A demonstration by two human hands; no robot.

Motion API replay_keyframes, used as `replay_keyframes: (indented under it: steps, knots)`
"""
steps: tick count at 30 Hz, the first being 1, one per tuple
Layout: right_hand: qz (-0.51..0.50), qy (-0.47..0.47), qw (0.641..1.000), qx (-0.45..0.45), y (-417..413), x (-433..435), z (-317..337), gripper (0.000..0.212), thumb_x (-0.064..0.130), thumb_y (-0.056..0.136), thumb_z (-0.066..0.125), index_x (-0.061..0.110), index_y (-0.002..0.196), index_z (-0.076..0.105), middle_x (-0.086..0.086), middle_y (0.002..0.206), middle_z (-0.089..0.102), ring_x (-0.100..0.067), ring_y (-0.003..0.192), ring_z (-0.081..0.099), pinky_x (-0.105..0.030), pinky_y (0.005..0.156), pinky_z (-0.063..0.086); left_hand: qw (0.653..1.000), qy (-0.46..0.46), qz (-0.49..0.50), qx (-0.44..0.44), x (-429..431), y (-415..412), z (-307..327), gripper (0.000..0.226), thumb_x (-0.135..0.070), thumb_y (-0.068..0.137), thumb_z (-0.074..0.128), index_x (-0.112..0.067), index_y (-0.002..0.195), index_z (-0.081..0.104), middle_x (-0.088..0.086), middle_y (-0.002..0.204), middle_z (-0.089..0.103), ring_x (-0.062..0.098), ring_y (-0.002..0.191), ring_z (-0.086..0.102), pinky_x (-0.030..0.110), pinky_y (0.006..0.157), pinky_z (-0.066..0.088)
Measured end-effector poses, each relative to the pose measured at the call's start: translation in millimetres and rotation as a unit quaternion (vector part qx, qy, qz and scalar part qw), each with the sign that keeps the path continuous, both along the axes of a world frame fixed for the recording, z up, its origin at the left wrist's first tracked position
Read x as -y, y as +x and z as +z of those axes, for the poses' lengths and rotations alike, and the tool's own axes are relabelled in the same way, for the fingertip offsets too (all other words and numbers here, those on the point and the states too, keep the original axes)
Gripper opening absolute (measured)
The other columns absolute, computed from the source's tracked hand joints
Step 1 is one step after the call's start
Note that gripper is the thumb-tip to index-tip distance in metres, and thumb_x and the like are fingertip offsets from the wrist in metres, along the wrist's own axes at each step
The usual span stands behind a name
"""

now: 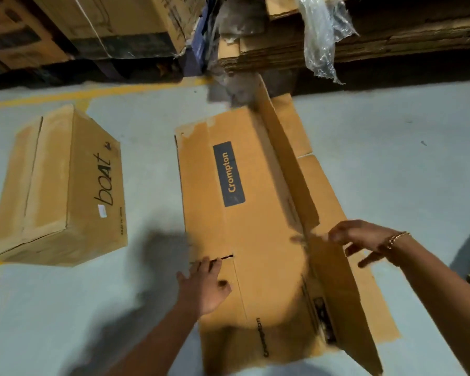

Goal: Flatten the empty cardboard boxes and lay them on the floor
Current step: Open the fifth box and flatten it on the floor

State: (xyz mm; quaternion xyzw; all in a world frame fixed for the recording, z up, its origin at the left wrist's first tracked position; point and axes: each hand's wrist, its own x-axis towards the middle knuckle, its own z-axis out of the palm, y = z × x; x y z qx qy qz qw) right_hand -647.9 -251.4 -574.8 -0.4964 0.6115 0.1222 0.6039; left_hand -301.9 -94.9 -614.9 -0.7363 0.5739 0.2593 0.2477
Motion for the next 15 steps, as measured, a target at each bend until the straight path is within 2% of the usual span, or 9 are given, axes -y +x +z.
replay_keyframes:
  steps: [3,6,9,12,15]
  knots:
    - [0.063,-0.144,0.971,-0.182,-25,7,-15,0.046,0.041,0.087,0.069,0.024,0.128,0.057,-0.006,0.126,0.066,-0.026,0.113,0.063,-0.042,0.090,0.053,0.996,0.044,0.068,-0.029,-26,17,-22,0.076,-0.066,0.091,0.042,-0.033,0.156,0.018,-0.001,0.166,0.009,0.024,0.151,0.014,0.057,0.112,0.025]
    - [0.016,-0.233,0.943,-0.238,-33,-13,-35,0.069,0.048,0.088,0.065,0.021,0.146,0.041,-0.011,0.143,0.054,-0.036,0.128,0.052,-0.046,0.099,0.047,0.985,0.050,0.158,-0.055,-48,26,-40,0.077,-0.063,0.092,0.045,-0.031,0.156,0.016,0.001,0.166,0.009,0.027,0.151,0.016,0.054,0.112,0.030]
    - [0.042,-0.184,0.953,-0.237,-31,-49,-64,0.075,0.045,0.087,0.064,0.021,0.151,0.035,-0.014,0.152,0.042,-0.040,0.135,0.041,-0.051,0.105,0.043,0.959,0.040,0.263,-0.096,-65,24,-57,0.087,-0.063,0.091,0.050,-0.028,0.159,0.008,0.007,0.166,0.008,0.034,0.150,0.018,0.052,0.115,0.030]
    - [-0.035,-0.123,0.964,-0.235,-35,-84,-91,0.076,0.044,0.089,0.062,0.015,0.152,0.032,-0.019,0.152,0.040,-0.044,0.135,0.040,-0.054,0.110,0.038,0.922,-0.002,0.370,-0.119,-71,6,-64,0.094,-0.061,0.091,0.055,-0.021,0.160,0.006,0.011,0.166,0.005,0.037,0.148,0.020,0.053,0.116,0.029]
    - [-0.095,-0.124,0.956,-0.247,-35,-111,-101,0.074,0.034,0.088,0.065,0.013,0.151,0.033,-0.019,0.149,0.039,-0.046,0.133,0.038,-0.053,0.107,0.038,0.878,-0.048,0.459,-0.130,-73,-12,-66,0.091,-0.055,0.092,0.059,-0.018,0.159,0.010,0.012,0.164,0.012,0.038,0.146,0.025,0.054,0.115,0.029]
